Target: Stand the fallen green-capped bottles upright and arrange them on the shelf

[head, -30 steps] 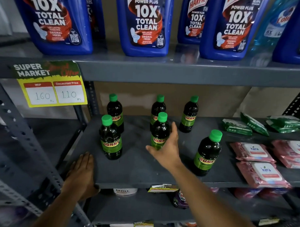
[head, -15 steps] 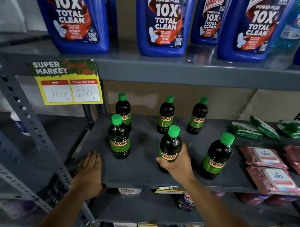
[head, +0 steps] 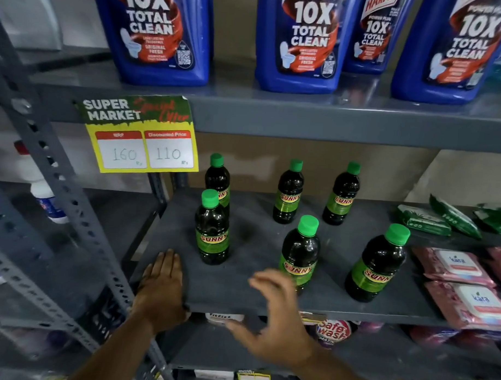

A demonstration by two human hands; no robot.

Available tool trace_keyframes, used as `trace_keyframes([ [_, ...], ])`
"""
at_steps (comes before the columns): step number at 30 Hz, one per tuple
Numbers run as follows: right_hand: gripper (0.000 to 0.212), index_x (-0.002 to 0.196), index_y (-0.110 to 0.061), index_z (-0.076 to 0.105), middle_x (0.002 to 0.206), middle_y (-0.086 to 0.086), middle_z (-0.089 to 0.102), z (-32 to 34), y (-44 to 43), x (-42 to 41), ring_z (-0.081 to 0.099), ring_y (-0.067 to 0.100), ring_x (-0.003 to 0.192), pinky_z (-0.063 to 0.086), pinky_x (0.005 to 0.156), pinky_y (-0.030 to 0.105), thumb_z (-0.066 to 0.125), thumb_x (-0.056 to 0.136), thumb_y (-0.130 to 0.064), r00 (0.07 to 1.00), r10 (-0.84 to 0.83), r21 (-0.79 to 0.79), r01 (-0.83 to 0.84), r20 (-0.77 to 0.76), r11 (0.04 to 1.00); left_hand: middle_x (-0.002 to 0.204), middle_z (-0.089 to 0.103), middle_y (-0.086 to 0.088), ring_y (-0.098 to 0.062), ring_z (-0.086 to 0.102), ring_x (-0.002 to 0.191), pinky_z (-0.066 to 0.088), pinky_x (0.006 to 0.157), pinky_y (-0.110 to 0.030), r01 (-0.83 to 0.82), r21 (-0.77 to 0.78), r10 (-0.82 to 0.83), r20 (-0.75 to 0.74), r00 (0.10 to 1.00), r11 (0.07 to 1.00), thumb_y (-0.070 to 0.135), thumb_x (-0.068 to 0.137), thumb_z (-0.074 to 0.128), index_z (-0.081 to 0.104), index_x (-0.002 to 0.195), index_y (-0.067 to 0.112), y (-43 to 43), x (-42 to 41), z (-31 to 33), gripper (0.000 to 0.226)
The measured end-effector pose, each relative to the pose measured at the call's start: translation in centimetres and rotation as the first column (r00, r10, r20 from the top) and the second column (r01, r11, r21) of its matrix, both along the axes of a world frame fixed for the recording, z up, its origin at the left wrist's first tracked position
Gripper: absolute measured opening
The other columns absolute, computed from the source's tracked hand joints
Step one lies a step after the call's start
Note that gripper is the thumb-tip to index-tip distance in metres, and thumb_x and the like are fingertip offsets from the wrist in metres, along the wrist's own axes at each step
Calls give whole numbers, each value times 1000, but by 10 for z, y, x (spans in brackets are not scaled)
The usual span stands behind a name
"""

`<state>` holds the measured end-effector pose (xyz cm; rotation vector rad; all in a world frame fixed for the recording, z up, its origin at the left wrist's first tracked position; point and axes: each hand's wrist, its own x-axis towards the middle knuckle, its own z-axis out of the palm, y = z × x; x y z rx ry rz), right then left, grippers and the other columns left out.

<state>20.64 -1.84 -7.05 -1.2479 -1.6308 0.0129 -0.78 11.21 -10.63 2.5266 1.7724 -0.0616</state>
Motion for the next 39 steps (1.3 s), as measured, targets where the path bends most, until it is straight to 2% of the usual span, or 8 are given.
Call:
trace_keyframes([
  [4, 96, 143, -22, 23, 141, -12, 23, 15, 59, -35, 25, 7, 137, 22, 111, 19, 81, 69, -38, 983, 22, -321, -80, -181, 944, 159, -12, -14, -29, -10, 146, 2, 121, -43, -8, -35, 8, -11, 1000, 999, 56, 63, 64, -13, 146, 4, 0, 0, 3, 125],
  [7, 117, 150, -24, 7, 150, -7, 23, 23, 113, -32, 22, 9, 138, 20, 114, 29, 86, 63, -33, 937, -58, -569, -159, -345, 807, 159, -12, -16, -30, -10, 146, 1, 120, -44, -3, -29, 3, -5, 1000, 1000, 54, 66, 64, -12, 146, 3, -2, 0, 3, 122],
  [10, 87, 135, -25, 36, 132, -4, 55, 16, 138, -26, 51, 15, 121, 41, 106, 45, 86, 64, -27, 950, -27, -656, -194, -310, 730, 159, -13, -16, -31, -11, 146, -1, 119, -45, 0, -28, 0, 3, 1000, 1000, 54, 68, 64, -14, 146, 5, -3, 0, 2, 121],
  [19, 60, 113, -34, 52, 108, -11, 67, -5, 95, -43, 62, 5, 99, 50, 87, 27, 81, 61, -41, 961, -26, -643, -164, -276, 748, 159, -11, -16, -32, -9, 146, 2, 120, -45, -13, -27, 13, 4, 1000, 1000, 50, 63, 68, -10, 147, 3, 0, 0, 2, 124],
  [25, 60, 116, -30, 53, 103, -17, 65, -6, 75, -51, 60, -8, 93, 42, 74, 3, 84, 64, -29, 954, -4, -629, -195, -300, 753, 159, -11, -16, -30, -9, 146, 3, 121, -44, -29, -35, 28, -25, 999, 999, 51, 61, 69, -12, 147, 4, 2, 2, 3, 127],
  [29, 66, 122, -28, 49, 102, -24, 59, 1, 71, -54, 55, -14, 93, 43, 80, 12, 84, 66, -28, 947, 7, -627, -218, -321, 748, 159, -14, -14, -30, -11, 146, 1, 121, -44, -33, -47, 33, -6, 999, 998, 51, 60, 71, -15, 146, 6, 1, 3, 5, 129],
  [33, 108, 148, -26, 18, 142, -16, 35, -2, 53, -54, 35, -2, 132, 33, 107, 23, 80, 63, -52, 948, -10, -520, -167, -320, 837, 158, -19, -15, -30, -17, 145, -3, 120, -43, -10, -65, 12, 25, 1000, 998, 54, 55, 78, -19, 145, 7, 0, -3, 6, 141],
  [39, 75, 147, -6, 25, 155, 10, 26, 11, 0, -8, 17, 19, 146, 17, 118, 33, 52, 90, -48, 981, -144, -177, 166, 128, 970, 149, -37, -14, -28, -32, 138, -8, 118, -41, 41, 83, -56, 196, 979, 996, 66, 55, 78, -32, 138, 5, -38, -12, 25, 151],
])
